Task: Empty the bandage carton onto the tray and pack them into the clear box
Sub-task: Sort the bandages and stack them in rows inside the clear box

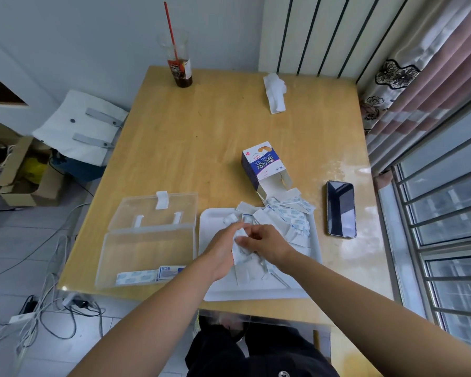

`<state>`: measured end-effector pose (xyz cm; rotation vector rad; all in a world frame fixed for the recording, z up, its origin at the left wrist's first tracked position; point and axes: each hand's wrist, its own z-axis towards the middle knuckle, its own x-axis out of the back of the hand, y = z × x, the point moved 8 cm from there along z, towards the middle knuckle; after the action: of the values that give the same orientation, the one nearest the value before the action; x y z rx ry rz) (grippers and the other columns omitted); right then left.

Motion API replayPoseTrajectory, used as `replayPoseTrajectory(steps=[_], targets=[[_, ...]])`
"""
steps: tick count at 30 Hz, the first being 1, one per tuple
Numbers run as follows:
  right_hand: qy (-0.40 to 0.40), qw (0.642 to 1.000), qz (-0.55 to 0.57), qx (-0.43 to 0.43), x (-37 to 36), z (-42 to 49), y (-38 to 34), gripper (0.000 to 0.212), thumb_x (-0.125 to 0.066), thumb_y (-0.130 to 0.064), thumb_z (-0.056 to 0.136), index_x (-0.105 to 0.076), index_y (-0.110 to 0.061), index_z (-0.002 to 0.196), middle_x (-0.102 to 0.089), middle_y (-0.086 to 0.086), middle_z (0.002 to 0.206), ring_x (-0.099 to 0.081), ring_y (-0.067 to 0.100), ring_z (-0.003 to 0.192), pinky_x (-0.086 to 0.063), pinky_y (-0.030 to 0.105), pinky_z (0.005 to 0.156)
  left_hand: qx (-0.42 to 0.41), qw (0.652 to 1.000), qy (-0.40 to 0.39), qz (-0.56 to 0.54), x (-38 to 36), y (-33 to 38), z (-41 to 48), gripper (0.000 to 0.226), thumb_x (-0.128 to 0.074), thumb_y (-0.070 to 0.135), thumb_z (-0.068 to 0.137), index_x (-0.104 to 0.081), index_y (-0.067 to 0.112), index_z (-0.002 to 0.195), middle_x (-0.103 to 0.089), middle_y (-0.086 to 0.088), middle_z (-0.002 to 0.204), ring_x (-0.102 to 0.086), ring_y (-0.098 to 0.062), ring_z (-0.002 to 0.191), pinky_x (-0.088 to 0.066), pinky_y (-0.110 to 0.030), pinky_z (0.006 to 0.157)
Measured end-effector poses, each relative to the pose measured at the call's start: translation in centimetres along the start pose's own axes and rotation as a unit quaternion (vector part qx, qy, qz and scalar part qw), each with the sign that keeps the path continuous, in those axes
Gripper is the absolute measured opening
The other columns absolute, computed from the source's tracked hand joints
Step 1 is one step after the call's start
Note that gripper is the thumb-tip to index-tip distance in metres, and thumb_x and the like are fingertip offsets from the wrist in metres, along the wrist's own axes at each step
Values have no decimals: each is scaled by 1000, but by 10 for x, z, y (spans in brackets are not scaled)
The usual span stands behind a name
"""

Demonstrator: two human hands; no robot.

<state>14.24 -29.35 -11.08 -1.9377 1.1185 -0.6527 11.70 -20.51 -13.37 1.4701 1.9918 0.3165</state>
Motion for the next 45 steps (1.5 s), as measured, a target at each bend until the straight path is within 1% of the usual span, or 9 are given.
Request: replayPoseTrajectory(steps=[3,6,9,15,19,27,33,41,45], targets=[[37,998,-51,8,20,4,0,20,-69,-26,85,-69,-8,76,-64,3,67,-55,13,65,-44,28,66,-26,994,94,53,6,6,6,23,-54,24,92,-71,14,105,-69,-12,107,-65,-23,93,-50,-27,69],[173,978,-117,28,73,7,-8,8,-65,-19,86,-71,-17,83,-71,1,82,-61,11,76,-43,24,72,-35,993,109,39,7,9,13,23,-50,19,95,-67,4,97,-71,-14,81,-66,-25,74,-50,-29,63],[238,940,-238,51,122,15,-21,22,-57,-9,88,-66,-16,107,-65,0,103,-57,12,79,-42,23,74,-29,993,115,7,-2,10,22,23,-40,9,100,-59,0,90,-58,-7,52,-56,-22,50,-49,-32,60],[60,888,-457,4,128,59,-3,66,-47,0,86,-34,-21,147,-29,-2,154,-37,24,134,-39,35,104,5,993,116,14,-18,9,33,22,-39,4,98,-58,-3,90,-51,-10,53,-45,-23,50,-37,-31,55],[47,818,-574,3,128,70,3,58,-52,-10,87,-40,-19,143,-44,3,141,-42,28,119,-43,37,95,5,993,114,15,-23,10,37,21,-38,4,98,-56,-3,89,-49,-12,59,-42,-22,53,-35,-31,55],[229,761,-579,181,131,39,-40,19,-63,-3,79,-78,-15,81,-68,5,64,-48,26,66,-34,30,54,8,993,117,31,-15,11,39,17,-42,4,96,-57,-2,91,-50,-13,62,-45,-23,53,-37,-30,54],[216,804,-501,235,79,4,-44,13,-65,-8,73,-72,-19,71,-58,0,62,-57,25,56,-30,23,43,13,989,137,59,1,8,29,22,-39,9,98,-58,2,91,-33,-5,57,-30,-17,47,-34,-27,50],[85,940,-322,69,33,8,-1,32,-61,-16,84,-53,-8,54,-52,10,61,-45,19,57,-34,31,56,-6,989,134,56,25,0,-1,16,-58,27,93,-57,13,100,-22,5,52,-18,-10,43,-18,-23,40],[2,965,-260,26,20,2,1,33,-63,-19,85,-53,9,70,-40,8,63,-33,11,57,-28,22,53,-53,983,149,97,30,6,-8,19,-64,20,90,-52,18,77,-32,6,52,-26,-10,44,-24,-22,43]])
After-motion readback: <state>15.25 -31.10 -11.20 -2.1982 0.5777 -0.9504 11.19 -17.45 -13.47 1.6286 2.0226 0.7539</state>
